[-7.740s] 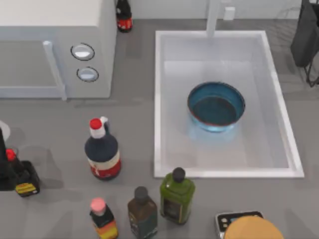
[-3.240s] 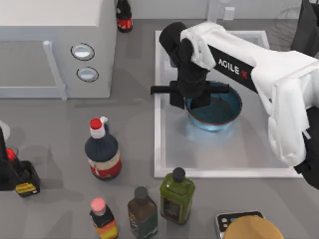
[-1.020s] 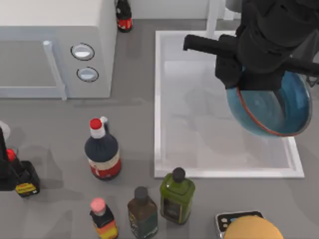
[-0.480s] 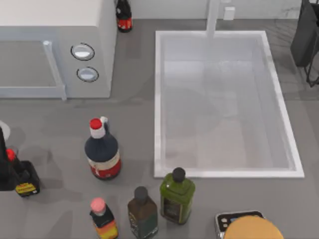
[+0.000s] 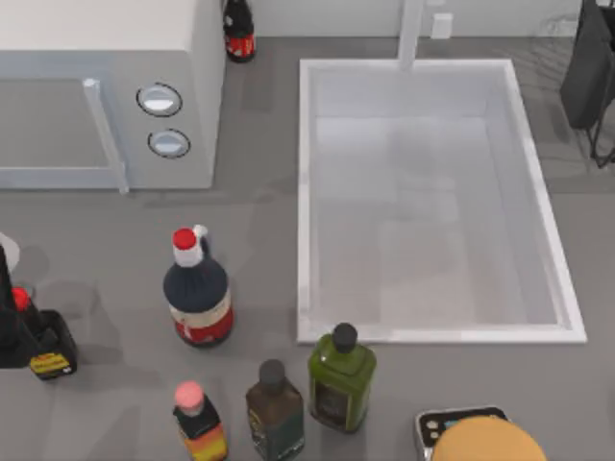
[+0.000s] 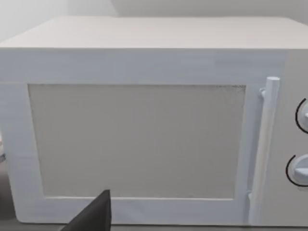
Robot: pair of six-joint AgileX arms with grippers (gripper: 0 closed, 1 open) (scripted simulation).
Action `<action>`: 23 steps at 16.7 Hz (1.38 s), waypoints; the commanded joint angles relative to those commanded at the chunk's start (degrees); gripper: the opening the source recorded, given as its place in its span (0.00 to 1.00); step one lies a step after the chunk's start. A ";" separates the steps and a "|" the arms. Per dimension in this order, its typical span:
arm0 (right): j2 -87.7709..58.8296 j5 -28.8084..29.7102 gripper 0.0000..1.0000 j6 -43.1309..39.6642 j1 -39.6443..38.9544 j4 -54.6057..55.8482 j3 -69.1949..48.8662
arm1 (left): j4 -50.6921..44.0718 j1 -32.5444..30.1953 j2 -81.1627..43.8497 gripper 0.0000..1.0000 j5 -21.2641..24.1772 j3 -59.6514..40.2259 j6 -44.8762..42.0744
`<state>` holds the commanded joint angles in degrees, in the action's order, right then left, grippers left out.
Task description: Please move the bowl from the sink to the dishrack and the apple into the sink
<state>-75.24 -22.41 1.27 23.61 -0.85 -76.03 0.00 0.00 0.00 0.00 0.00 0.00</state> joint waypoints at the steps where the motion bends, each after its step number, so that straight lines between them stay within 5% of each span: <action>1: 0.24 -0.32 0.00 -0.31 0.38 0.40 0.20 | 0.00 0.00 0.00 1.00 0.00 0.00 0.00; 9: -3.73 0.66 0.00 -0.26 -0.54 4.08 2.32 | 0.00 0.00 0.00 1.00 0.00 0.00 0.00; 18: -20.85 4.35 0.00 -0.27 -3.98 38.81 13.84 | 0.00 0.00 0.00 1.00 0.00 0.00 0.00; 23: -27.65 6.49 0.00 -0.34 -6.00 47.93 19.89 | 0.00 0.00 0.00 1.00 0.00 0.00 0.00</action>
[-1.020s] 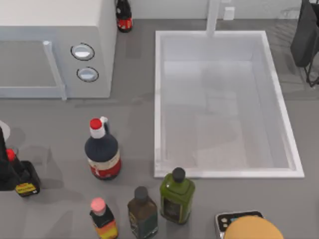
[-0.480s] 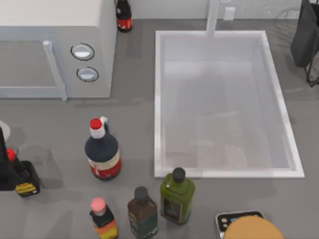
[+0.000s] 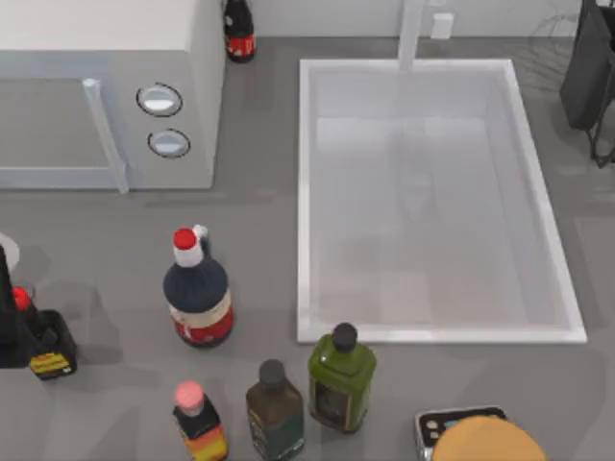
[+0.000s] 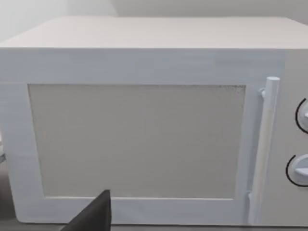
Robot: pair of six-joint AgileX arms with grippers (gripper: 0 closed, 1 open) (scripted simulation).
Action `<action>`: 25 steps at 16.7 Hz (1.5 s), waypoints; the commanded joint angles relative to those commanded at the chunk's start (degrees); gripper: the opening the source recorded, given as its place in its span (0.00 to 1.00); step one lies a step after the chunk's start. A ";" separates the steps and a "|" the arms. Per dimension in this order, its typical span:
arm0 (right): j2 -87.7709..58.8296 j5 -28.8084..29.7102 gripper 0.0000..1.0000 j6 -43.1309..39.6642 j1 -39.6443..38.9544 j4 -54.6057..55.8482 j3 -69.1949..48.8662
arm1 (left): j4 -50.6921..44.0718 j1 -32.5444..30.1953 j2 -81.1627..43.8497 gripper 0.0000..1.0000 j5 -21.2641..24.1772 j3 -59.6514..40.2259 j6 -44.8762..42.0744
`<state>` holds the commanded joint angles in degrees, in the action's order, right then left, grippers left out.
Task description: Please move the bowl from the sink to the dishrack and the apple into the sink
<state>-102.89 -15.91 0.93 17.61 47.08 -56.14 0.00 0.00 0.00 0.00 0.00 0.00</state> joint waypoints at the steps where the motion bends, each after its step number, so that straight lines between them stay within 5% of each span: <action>1: -0.07 0.03 0.00 0.00 -0.03 0.08 0.07 | 0.00 0.00 0.00 1.00 0.00 0.00 0.00; 4: -0.07 0.03 0.00 0.00 -0.03 0.08 0.07 | 0.00 0.00 0.00 1.00 0.00 0.00 0.00; 17: -0.07 0.03 0.98 0.00 -0.03 0.08 0.07 | 0.00 0.00 0.00 1.00 0.00 0.00 0.00; 25: -0.07 0.03 1.00 0.00 -0.03 0.08 0.07 | 0.00 0.00 0.00 1.00 0.00 0.00 0.00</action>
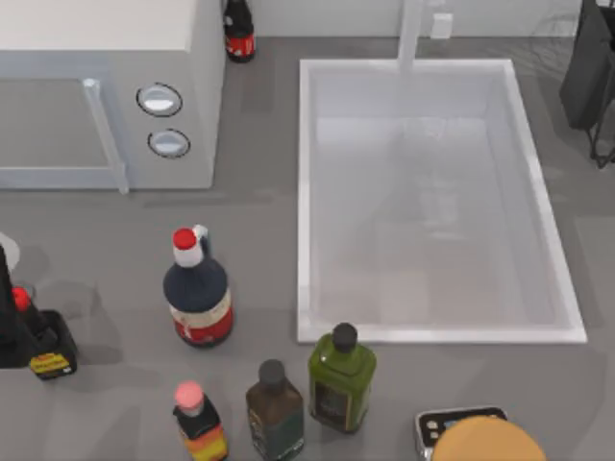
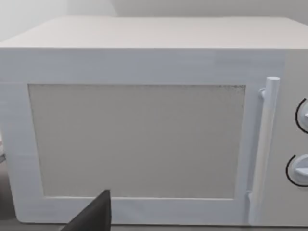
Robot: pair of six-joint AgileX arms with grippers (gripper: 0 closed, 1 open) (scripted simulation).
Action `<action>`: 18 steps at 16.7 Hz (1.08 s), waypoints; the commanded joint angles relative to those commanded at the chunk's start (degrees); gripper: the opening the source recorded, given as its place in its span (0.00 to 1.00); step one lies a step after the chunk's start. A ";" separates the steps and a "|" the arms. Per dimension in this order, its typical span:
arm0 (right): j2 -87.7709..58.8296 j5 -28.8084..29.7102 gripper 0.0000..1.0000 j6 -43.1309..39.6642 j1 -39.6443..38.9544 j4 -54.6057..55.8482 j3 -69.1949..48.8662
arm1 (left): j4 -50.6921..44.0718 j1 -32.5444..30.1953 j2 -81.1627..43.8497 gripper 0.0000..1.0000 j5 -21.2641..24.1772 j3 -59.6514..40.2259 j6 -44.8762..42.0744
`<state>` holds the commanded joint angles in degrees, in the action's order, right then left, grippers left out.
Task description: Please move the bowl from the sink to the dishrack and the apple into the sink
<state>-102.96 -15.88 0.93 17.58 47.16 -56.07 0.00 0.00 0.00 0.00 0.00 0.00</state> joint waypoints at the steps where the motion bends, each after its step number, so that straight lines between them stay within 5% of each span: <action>1: 0.02 0.00 1.00 0.00 0.11 -0.01 -0.01 | 0.00 0.00 0.00 1.00 0.00 0.00 0.00; 8: 11.48 1.62 1.00 -0.10 -1.72 -4.97 5.89 | 0.00 0.00 0.00 1.00 0.00 0.00 0.00; 18: 59.60 8.93 1.00 -0.55 -9.85 -26.72 31.85 | 0.00 0.00 0.00 1.00 0.00 0.00 0.00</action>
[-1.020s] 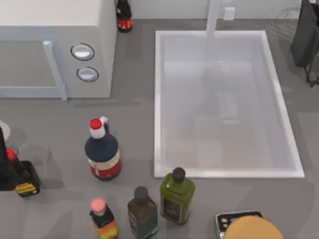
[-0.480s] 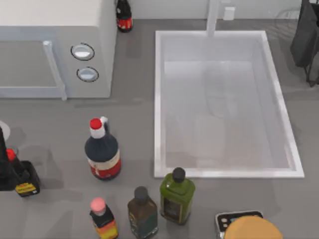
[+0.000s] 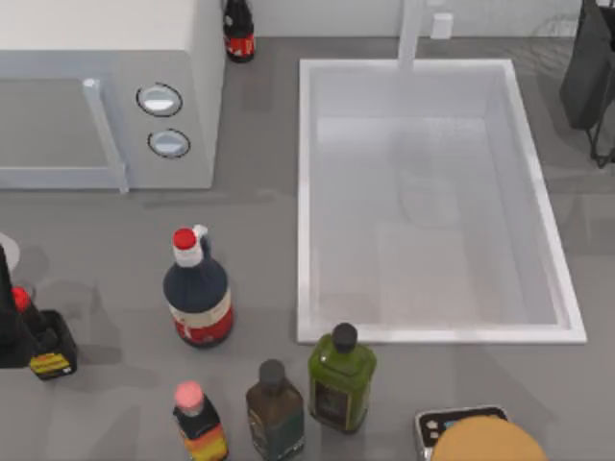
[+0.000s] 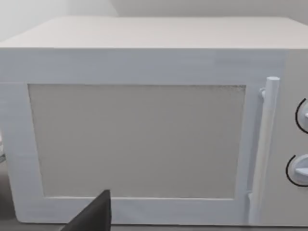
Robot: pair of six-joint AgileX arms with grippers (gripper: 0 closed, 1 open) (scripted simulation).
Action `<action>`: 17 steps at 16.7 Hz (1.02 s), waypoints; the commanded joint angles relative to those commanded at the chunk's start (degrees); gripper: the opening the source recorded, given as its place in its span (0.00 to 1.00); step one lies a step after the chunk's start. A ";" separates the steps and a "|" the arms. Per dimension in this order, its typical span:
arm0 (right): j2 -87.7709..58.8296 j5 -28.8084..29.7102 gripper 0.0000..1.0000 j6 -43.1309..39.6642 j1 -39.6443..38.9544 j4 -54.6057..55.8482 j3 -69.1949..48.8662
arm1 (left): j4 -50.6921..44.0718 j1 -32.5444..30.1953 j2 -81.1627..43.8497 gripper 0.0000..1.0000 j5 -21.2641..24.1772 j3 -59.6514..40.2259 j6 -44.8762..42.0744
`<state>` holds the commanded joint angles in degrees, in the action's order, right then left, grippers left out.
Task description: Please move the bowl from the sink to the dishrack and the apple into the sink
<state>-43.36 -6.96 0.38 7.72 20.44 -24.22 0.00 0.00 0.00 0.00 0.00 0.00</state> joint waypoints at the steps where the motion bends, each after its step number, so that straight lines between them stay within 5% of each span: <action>1: 5.46 0.83 1.00 -0.05 -0.93 -2.47 2.93 | 0.00 0.00 0.00 1.00 0.00 0.00 0.00; 9: 39.19 6.19 1.00 -0.34 -6.88 -18.19 21.54 | 0.00 0.00 0.00 1.00 0.00 0.00 0.00; 17: 43.36 6.96 1.00 -0.38 -7.72 -20.44 24.22 | 0.00 0.00 0.00 1.00 0.00 0.00 0.00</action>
<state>0.00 0.00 0.00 0.00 0.00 0.00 0.00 0.00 0.00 0.00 0.00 0.00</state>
